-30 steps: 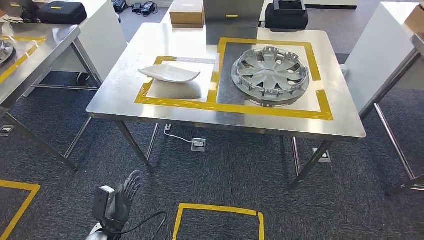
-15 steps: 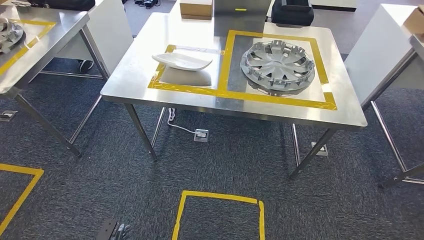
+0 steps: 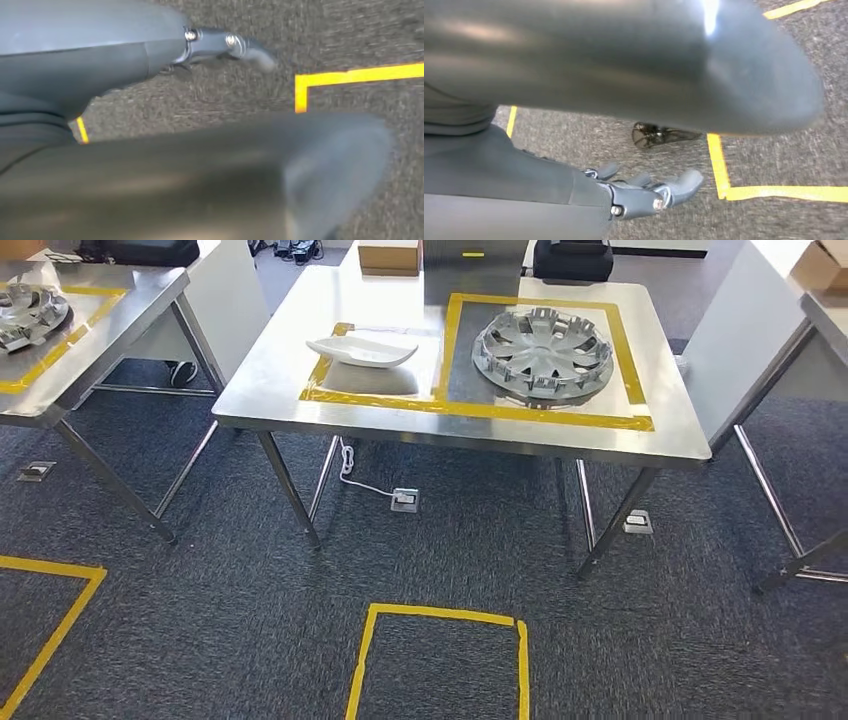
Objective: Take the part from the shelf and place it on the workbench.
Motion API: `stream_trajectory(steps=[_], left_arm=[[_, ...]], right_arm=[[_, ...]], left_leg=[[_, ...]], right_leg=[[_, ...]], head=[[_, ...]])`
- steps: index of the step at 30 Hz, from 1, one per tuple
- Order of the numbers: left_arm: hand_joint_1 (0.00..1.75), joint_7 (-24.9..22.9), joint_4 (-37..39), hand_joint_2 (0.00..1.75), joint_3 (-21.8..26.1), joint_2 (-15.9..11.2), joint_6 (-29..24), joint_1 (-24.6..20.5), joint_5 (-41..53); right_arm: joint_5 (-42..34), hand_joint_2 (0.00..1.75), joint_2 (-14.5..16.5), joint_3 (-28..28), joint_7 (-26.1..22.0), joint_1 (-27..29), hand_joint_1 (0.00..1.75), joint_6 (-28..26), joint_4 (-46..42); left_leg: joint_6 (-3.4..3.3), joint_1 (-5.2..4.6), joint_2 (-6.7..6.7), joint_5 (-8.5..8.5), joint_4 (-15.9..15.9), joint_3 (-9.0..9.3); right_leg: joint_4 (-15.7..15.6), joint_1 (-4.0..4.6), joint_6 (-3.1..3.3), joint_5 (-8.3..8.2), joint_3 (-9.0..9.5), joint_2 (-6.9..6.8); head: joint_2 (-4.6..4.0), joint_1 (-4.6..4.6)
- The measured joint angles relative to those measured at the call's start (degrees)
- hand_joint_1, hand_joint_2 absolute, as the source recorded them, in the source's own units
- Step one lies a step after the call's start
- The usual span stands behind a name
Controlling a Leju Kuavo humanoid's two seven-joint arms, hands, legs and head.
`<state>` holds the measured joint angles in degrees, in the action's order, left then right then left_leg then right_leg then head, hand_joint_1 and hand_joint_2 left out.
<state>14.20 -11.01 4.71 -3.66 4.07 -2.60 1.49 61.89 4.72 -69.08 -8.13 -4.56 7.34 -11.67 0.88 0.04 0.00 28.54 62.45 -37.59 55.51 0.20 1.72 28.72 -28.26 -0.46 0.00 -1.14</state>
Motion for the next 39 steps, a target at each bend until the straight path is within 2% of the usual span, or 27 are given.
stream_trajectory(steps=[1,2,3,4,5,6,7,8,9,10,12,13,14,16,17,18,19,20,23,24,25,27,34,39], left_arm=[[0.0,-0.84,0.07,0.0,0.14,0.09,-0.36,0.07,-0.11],[0.0,-1.48,0.09,0.0,0.27,0.16,-0.75,0.11,-0.16],[0.0,-1.91,0.11,0.0,0.39,0.21,-1.07,0.15,-0.05],[0.0,-2.17,0.13,0.0,0.46,0.28,-1.34,0.19,0.18],[0.0,-2.36,0.15,0.0,0.51,0.35,-1.56,0.25,0.44],[0.0,-2.65,0.15,0.0,0.57,0.43,-1.7,0.29,0.65],[0.0,-3.06,0.15,0.0,0.63,0.53,-1.79,0.28,0.62],[0.0,-3.5,0.14,0.0,0.77,0.62,-1.8,0.27,0.4],[0.0,-3.92,0.14,0.0,0.93,0.73,-1.8,0.24,0.09],[0.0,-4.21,0.15,0.0,1.09,0.82,-1.8,0.24,-0.16],[0.0,-4.54,0.2,0.0,1.27,0.95,-1.81,0.34,-0.37],[0.0,-4.65,0.22,0.44,1.31,0.99,-1.82,0.39,-0.39],[0.0,-4.71,0.25,0.87,1.34,1.03,-1.83,0.42,-0.43],[0.0,-4.86,0.28,1.75,1.44,1.06,-1.94,0.44,-0.44],[0.0,-4.94,0.31,1.75,1.49,1.06,-2.09,0.47,-0.41],[0.0,-5.02,0.33,1.75,1.56,1.06,-2.23,0.5,-0.38],[0.0,-5.05,0.36,1.75,1.61,1.06,-2.36,0.53,-0.34],[0.0,-5.08,0.39,1.75,1.65,1.09,-2.42,0.54,-0.29],[0.0,-5.29,0.43,1.75,1.73,1.39,-2.42,0.5,-0.25],[0.0,-5.47,0.44,1.75,1.86,1.53,-2.39,0.47,-0.32],[0.0,-5.66,0.44,1.75,2.06,1.67,-2.35,0.47,-0.45],[0.0,-6.11,0.45,1.75,2.54,1.94,-2.26,0.48,-0.74],[0.0,-8.17,0.46,1.75,3.17,3.02,-1.01,0.6,-1.04],[0.0,-8.82,-0.02,1.75,3.23,3.37,-0.84,1.44,-1.03]], right_arm=[[0.09,0.87,0.02,-0.01,0.11,0.07,0.0,0.0,0.0],[0.19,1.31,0.04,-0.01,0.18,0.16,0.0,0.0,0.0],[0.3,1.75,0.07,-0.01,0.37,0.24,0.0,0.0,0.0],[0.39,1.75,0.09,-0.01,0.61,0.28,0.0,0.0,0.0],[0.48,1.75,0.1,-0.01,0.83,0.3,0.0,0.0,0.0],[0.6,1.75,0.11,0.0,1.12,0.31,0.0,0.0,0.0],[0.71,1.75,0.09,0.0,1.36,0.31,0.0,0.0,-0.01],[0.81,1.75,0.08,0.0,1.56,0.32,0.0,0.0,-0.01],[0.89,1.75,0.06,0.01,1.76,0.32,0.0,0.0,-0.02],[0.92,1.75,0.04,0.01,1.9,0.32,0.0,0.0,-0.02],[0.95,1.75,0.05,0.01,1.98,0.4,0.0,0.0,-0.02],[0.95,1.75,0.05,0.01,1.99,0.46,0.0,0.0,-0.02],[0.95,1.75,0.05,0.0,1.98,0.54,0.0,0.03,-0.01],[0.96,1.75,0.07,-0.01,2.09,0.61,0.0,0.11,0.0],[0.97,1.75,0.07,-0.01,2.29,0.62,0.0,0.15,0.0],[0.99,1.75,0.07,-0.01,2.63,0.64,0.0,0.09,0.0],[1.01,1.75,0.07,-0.01,3.04,0.67,0.0,0.03,0.0],[1.02,1.75,0.07,-0.01,3.48,0.68,0.0,-0.03,0.0],[1.08,1.75,0.07,-0.01,4.28,0.6,0.0,-0.08,0.0],[1.1,1.75,0.09,-0.01,4.48,0.56,0.0,-0.03,0.0],[1.12,1.75,0.16,0.0,4.67,0.57,0.0,0.01,0.0],[1.18,1.75,0.29,0.01,4.95,0.77,0.0,-0.06,0.0],[1.66,1.75,0.34,0.15,5.56,0.89,0.0,-0.17,0.0],[-3.23,1.75,0.09,4.93,5.95,1.82,0.0,-0.17,-0.16]], left_leg=[[0.31,0.16,0.01,3.06,3.35,-0.65],[0.62,0.35,0.01,5.04,6.81,-1.08],[0.91,0.53,0.02,5.47,9.52,-1.12],[1.15,0.69,0.02,4.34,10.93,-0.58],[1.37,0.87,0.02,2.27,10.65,0.71],[1.57,1.07,0.02,0.47,8.48,2.9],[1.76,1.17,0.0,0.21,4.91,5.73],[1.55,1.13,-0.05,1.15,0.84,8.51],[1.15,1.05,-0.05,2.57,-2.47,10.53],[0.57,0.82,-0.04,3.83,-4.49,11.56],[-0.84,0.6,0.16,3.78,-5.1,11.33],[-1.39,0.55,0.26,3.42,-5.07,11.02],[-1.89,0.57,0.37,2.98,-5.09,10.62],[-2.45,0.49,0.51,2.11,-5.06,9.59],[-2.55,0.39,0.54,1.71,-5.03,9.05],[-2.58,0.27,0.56,1.35,-4.98,8.55],[-2.56,0.18,0.56,1.06,-4.93,8.16],[-2.5,0.1,0.54,0.83,-4.85,7.87],[-2.08,-0.08,0.53,0.44,-4.59,7.55],[-1.91,-0.2,0.57,0.4,-4.44,7.46],[-1.87,-0.3,0.61,0.34,-4.35,7.36],[-1.73,-0.36,0.67,0.23,-4.3,7.13],[-0.89,-0.14,0.63,-0.45,-4.81,7.08],[-0.69,-0.05,0.63,-0.63,-4.88,7.04]], right_leg=[[0.1,-0.06,0.06,-0.66,-0.89,-0.03],[0.25,-0.09,-0.04,-1.25,-1.84,-0.1],[0.43,-0.14,-0.18,-1.85,-2.83,-0.19],[0.66,-0.23,-0.37,-2.42,-3.89,-0.28],[0.95,-0.36,-0.62,-2.94,-4.94,-0.35],[1.34,-0.5,-0.92,-3.46,-5.87,-0.4],[1.76,-0.56,-1.26,-3.89,-6.69,-0.42],[2.19,-0.57,-1.64,-4.25,-7.26,-0.4],[2.51,-0.53,-2.02,-4.6,-7.58,-0.38],[2.65,-0.53,-2.4,-4.95,-7.73,-0.36],[2.78,-0.76,-3.17,-5.45,-7.83,-0.32],[3.41,-0.92,-3.51,-4.9,-8.14,-0.26],[5.07,-1.01,-3.8,-3.49,-8.83,-0.18],[11.79,-1.05,-4.11,1.34,-11.34,-0.04],[15.63,-1.03,-4.16,3.57,-12.57,-0.01],[18.32,-1.01,-4.13,4.9,-13.15,0.01],[19.08,-0.97,-4.02,5.18,-12.73,0.02],[17.52,-0.89,-3.78,4.42,-11.13,0.02],[5.85,-0.33,-2.55,0.88,-3.32,0.02],[3.23,-0.21,-2.31,0.39,-1.88,-0.01],[2.07,-0.12,-2.25,0.38,-1.4,-0.06],[1.89,-0.06,-2.32,0.15,-1.54,-0.12],[2.06,0.2,-1.62,-0.12,-1.92,-0.16],[2.09,0.29,-1.47,-0.21,-2.0,-0.16]], head=[[0.0,0.16],[0.0,0.26],[0.0,0.29],[0.0,0.32],[0.0,0.34],[0.0,0.37],[0.0,0.46],[0.0,0.55],[0.0,0.58],[0.0,0.58],[0.0,0.43],[0.0,0.38],[0.0,0.31],[0.0,0.1],[0.0,0.04],[0.0,-0.01],[0.0,-0.02],[0.0,-0.04],[0.0,-0.1],[0.0,-0.11],[0.0,-0.09],[0.0,-0.04],[0.0,-0.01],[0.0,-0.02]])
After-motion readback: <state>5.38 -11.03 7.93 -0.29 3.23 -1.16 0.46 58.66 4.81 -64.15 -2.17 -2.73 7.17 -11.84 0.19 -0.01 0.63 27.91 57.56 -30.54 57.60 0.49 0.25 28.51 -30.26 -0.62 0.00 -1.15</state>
